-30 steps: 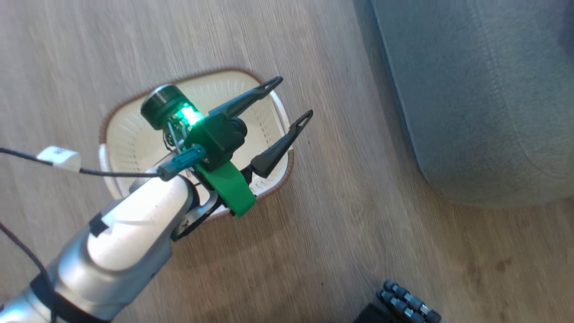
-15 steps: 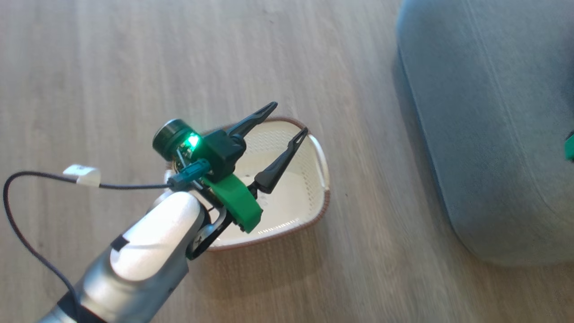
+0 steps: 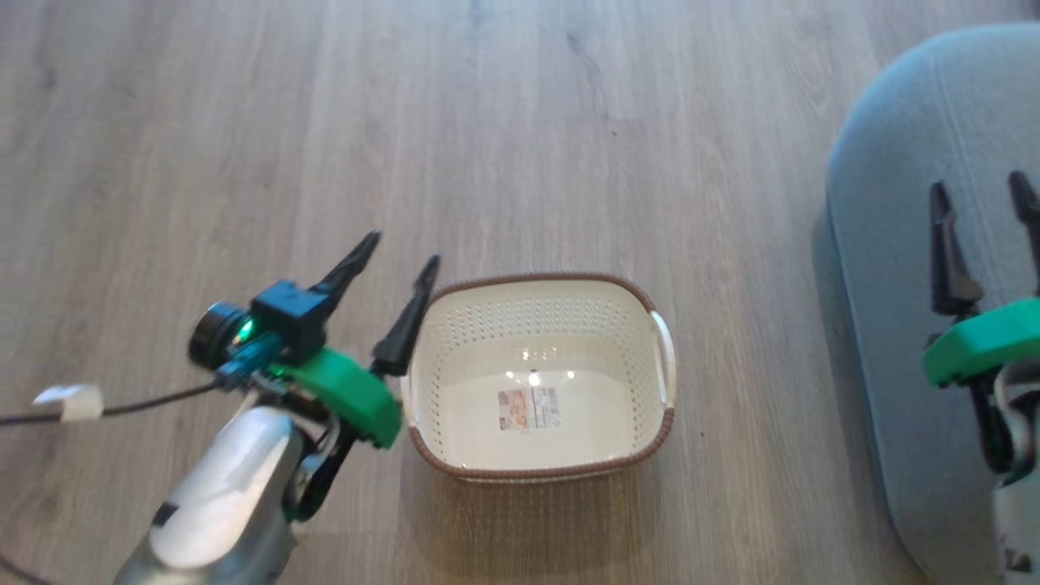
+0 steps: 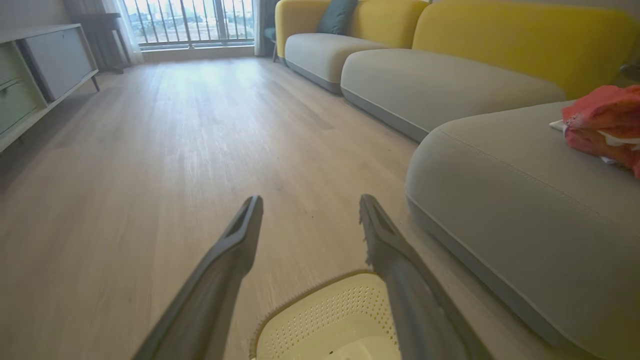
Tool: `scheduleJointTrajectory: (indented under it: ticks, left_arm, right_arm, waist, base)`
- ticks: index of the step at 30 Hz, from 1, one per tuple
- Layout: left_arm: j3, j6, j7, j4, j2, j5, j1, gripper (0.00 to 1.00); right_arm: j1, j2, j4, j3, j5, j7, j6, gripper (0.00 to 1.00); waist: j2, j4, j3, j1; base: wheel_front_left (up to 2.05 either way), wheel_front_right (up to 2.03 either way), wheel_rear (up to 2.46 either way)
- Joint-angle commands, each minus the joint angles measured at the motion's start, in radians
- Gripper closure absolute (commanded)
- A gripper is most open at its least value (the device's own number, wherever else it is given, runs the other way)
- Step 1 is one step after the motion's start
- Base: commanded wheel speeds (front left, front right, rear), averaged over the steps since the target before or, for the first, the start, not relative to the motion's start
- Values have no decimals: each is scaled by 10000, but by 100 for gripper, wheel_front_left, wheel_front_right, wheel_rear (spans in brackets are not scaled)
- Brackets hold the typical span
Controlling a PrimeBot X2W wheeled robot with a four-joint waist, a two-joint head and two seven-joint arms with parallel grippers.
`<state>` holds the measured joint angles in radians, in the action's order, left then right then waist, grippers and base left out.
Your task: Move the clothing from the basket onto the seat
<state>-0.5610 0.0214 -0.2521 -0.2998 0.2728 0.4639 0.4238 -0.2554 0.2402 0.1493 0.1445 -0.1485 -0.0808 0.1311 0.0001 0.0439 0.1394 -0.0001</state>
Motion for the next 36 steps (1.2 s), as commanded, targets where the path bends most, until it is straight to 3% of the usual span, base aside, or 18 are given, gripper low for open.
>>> scheduleJointTrajectory:
  ticks: [1,8,15,24,36]
  left_arm:
    - [651,-101,-96,221,214,-120,105,0]
    - [2538,-490,-96,265,-12,-527,-1174,0]
    - [3775,-477,-96,324,-447,-1127,-2100,0]
    - [5105,-241,-97,440,-1139,-2012,-3002,0]
    - [6065,312,-97,547,-1740,-2753,-3444,0]
  right_arm:
    - [56,-28,-357,-279,-63,-146,-4,0]
    - [415,-394,-55,-970,-216,-617,-4,0]
    - [533,-741,488,-1446,-292,-1068,-4,0]
    - [710,-999,1355,-1976,-459,-1517,-4,0]
    - [808,-1120,1947,-2160,-570,-1761,-4,0]
  waist:
    - [-1,252,-246,1]
    - [-1,404,-518,1]
    - [-1,349,-750,1]
    - [-1,233,-1118,1]
    - [-1,203,-1279,1]
  base:
    - [0,0,0]
    - [0,0,0]
    - [0,0,0]
    - [0,0,0]
    - [0,0,0]
